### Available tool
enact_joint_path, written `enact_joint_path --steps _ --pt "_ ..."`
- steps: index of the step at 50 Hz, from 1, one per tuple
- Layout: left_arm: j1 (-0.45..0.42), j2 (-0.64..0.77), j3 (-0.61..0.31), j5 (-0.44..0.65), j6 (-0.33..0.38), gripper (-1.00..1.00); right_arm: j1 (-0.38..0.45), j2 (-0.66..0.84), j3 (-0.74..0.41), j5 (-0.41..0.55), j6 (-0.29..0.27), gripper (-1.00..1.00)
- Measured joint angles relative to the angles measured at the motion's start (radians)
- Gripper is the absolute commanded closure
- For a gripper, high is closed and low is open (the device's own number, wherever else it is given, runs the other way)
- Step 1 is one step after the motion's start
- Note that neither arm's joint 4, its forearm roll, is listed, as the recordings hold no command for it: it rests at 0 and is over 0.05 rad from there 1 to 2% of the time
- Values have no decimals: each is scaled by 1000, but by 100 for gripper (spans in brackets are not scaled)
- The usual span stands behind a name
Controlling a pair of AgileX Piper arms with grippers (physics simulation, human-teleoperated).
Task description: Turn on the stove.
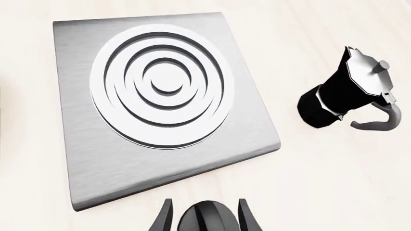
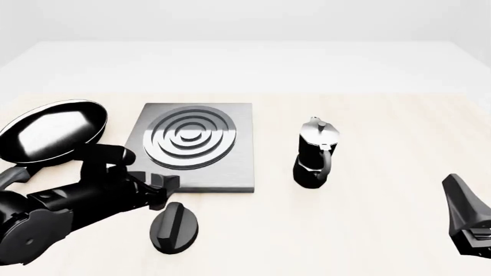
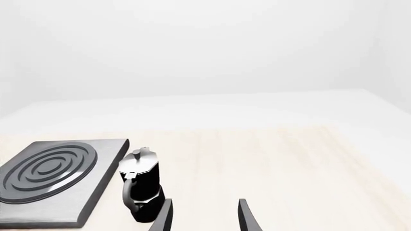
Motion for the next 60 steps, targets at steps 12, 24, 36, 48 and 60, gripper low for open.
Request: enact_joint_path --steps 12,24,36,48,60 --pt "-5 121 2 -69 -34 -100 2 6 0 -6 13 -100" --pt "-12 188 7 -103 -57 -100 4 5 0 -6 23 -100" --pt "-27 225 14 -114 -81 -100 5 2 0 -4 27 -100" --pt "-35 256 23 -127 -105 -100 6 0 0 -2 29 -100" --pt "-38 304 29 -155 -126 -100 6 2 0 -3 31 -100"
